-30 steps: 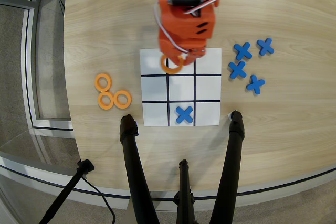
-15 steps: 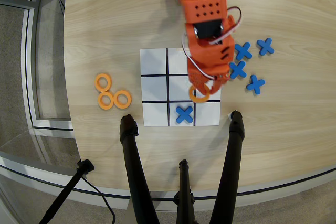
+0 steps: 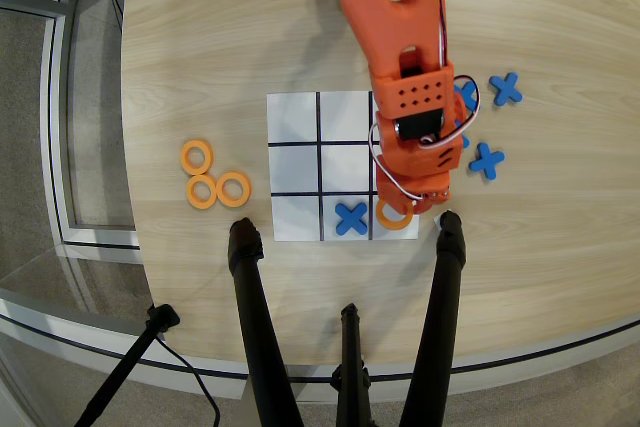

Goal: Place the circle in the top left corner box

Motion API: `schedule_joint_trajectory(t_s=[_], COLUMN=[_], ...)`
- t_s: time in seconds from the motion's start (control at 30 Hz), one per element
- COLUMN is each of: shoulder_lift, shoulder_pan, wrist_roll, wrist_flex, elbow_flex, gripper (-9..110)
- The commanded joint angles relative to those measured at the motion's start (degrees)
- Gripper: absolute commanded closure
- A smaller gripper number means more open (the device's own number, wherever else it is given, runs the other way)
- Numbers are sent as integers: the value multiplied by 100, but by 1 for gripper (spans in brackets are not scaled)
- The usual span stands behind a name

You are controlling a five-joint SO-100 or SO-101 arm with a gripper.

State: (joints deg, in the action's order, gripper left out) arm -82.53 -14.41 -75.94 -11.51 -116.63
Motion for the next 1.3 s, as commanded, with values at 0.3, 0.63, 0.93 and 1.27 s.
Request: schedule_joint_trajectory(t_s=[0.3, 0.63, 0.93, 1.27], shoulder_lift=[290, 378, 378, 237], shoulder_pan=[35, 26, 44, 53], wrist_roll=[9, 18, 18, 35], wrist_flex=[-26, -79, -123, -255], elbow_flex=[413, 475, 492, 492], gripper=[102, 102, 97, 95])
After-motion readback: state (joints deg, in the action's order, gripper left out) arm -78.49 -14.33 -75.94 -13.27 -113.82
